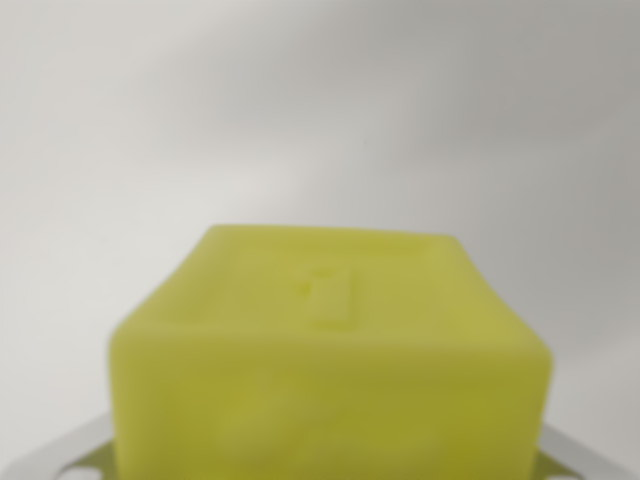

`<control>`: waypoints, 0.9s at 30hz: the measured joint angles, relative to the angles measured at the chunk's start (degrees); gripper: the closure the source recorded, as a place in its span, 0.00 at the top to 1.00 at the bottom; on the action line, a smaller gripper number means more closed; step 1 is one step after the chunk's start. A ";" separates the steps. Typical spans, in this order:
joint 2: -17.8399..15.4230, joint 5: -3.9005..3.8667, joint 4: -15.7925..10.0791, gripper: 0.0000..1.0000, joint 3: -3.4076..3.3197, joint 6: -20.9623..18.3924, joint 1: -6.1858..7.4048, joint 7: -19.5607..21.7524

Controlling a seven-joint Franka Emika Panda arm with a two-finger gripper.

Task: Pick yellow cube

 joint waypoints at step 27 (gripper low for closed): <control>-6.94 -0.88 1.40 0.00 0.01 -8.37 -0.09 0.60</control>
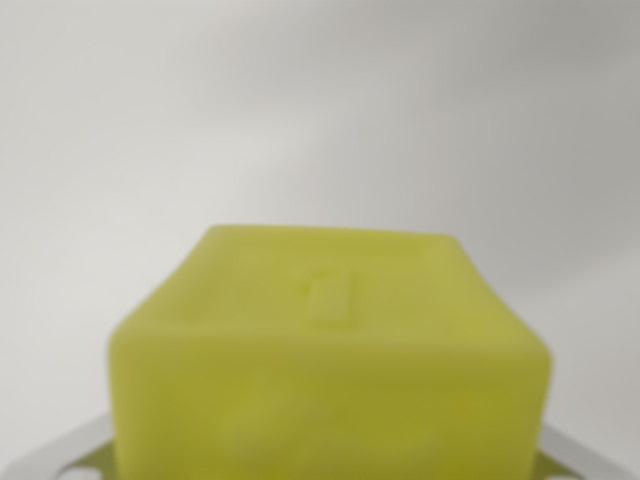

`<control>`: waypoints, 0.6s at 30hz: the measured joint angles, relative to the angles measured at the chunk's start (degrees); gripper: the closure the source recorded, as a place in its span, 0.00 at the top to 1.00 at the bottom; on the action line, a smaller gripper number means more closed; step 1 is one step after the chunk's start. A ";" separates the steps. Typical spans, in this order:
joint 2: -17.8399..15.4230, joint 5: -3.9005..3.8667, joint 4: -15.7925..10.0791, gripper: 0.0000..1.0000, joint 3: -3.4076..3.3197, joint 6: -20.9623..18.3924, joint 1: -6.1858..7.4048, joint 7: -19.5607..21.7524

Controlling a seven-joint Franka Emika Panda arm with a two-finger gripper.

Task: Pick yellow cube

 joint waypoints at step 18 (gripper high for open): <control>-3.80 -0.41 2.10 0.00 0.00 -5.86 -0.02 0.27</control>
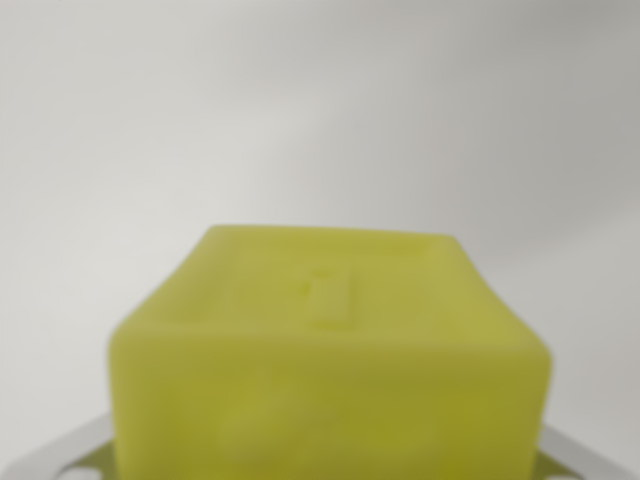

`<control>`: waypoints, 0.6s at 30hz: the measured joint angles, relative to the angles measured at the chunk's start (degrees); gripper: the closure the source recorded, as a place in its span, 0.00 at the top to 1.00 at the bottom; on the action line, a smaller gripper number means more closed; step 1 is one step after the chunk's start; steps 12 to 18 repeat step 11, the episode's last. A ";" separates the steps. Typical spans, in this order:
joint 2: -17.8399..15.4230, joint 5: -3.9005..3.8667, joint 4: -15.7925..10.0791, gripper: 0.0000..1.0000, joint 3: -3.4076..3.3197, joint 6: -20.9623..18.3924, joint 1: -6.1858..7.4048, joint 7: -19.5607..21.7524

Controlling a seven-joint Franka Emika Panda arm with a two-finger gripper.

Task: Pick yellow cube

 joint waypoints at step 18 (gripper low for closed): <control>-0.84 -0.08 0.68 0.00 0.00 -1.54 0.00 0.06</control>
